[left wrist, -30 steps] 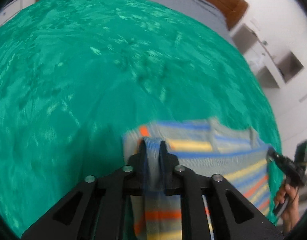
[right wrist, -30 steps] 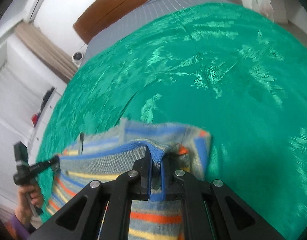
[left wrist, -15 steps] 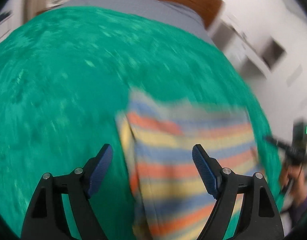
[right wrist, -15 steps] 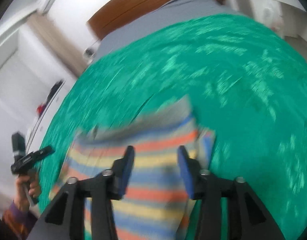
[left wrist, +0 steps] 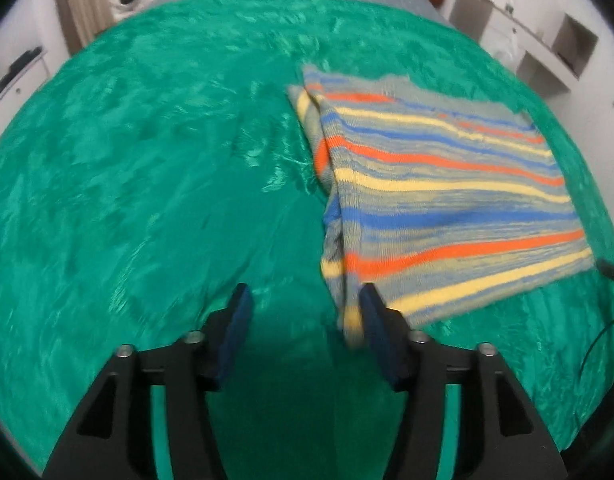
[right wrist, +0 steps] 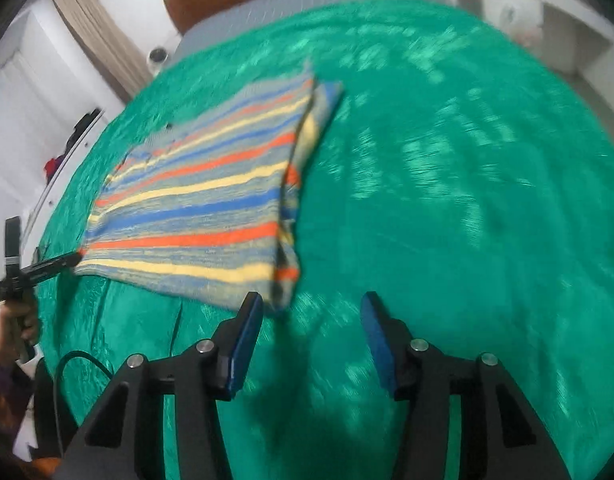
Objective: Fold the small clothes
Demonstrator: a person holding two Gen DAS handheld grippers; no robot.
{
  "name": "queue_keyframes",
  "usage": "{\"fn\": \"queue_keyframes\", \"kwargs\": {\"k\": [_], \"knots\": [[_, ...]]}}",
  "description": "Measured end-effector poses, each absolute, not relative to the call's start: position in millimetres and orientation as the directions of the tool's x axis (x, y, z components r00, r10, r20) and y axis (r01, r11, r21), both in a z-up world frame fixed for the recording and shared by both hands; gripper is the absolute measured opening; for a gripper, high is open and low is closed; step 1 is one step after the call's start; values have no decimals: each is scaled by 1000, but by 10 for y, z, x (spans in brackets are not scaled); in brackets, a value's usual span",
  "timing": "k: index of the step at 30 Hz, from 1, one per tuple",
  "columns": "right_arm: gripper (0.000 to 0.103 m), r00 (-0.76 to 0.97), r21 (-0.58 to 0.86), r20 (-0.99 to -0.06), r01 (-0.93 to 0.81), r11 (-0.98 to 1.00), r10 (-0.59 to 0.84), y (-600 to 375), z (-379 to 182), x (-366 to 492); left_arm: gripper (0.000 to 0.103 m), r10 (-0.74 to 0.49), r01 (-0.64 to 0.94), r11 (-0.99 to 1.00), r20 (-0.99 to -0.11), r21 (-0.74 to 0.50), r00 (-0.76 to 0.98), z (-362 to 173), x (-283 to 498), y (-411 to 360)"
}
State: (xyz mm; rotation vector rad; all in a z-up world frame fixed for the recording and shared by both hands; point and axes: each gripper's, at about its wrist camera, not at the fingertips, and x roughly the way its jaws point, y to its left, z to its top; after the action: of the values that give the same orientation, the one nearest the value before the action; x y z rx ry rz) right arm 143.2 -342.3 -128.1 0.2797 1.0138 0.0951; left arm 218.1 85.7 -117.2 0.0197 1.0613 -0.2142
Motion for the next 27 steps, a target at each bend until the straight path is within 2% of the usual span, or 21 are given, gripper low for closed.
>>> {"fn": "queue_keyframes", "kwargs": {"k": [1, 4, 7, 11, 13, 17, 27], "knots": [[54, 546, 266, -815, 53, 962, 195, -3425, -1251, 1356, 81, -159, 169, 982, -850, -84, 503, -1124, 2045, 891], [67, 607, 245, -781, 83, 966, 146, -3430, -1220, 1052, 93, -127, 128, 990, -805, -63, 579, -1079, 1764, 1002], [72, 656, 236, -748, 115, 965, 105, -3463, -1273, 805, 94, -69, 96, 995, -776, -11, 627, -1141, 1618, 1027], [73, 689, 237, -720, 129, 963, 85, -3461, -1405, 634, 94, -17, 108, 992, -759, 71, 651, -1410, 1546, 1026], [75, 696, 215, -715, 128, 968, 67, -3415, -1466, 633, 99, -29, 120, 991, -769, 62, 638, -1581, 1551, 1007], [87, 711, 211, -700, 113, 971, 69, -3372, -1611, 629, 102, -57, 111, 993, -723, 27, 688, -1732, 1495, 1073], [89, 777, 186, -629, 100, 977, 41, -3353, -1708, 522, 102, -85, 121, 993, -663, 8, 743, -1786, 1420, 1087]]}}
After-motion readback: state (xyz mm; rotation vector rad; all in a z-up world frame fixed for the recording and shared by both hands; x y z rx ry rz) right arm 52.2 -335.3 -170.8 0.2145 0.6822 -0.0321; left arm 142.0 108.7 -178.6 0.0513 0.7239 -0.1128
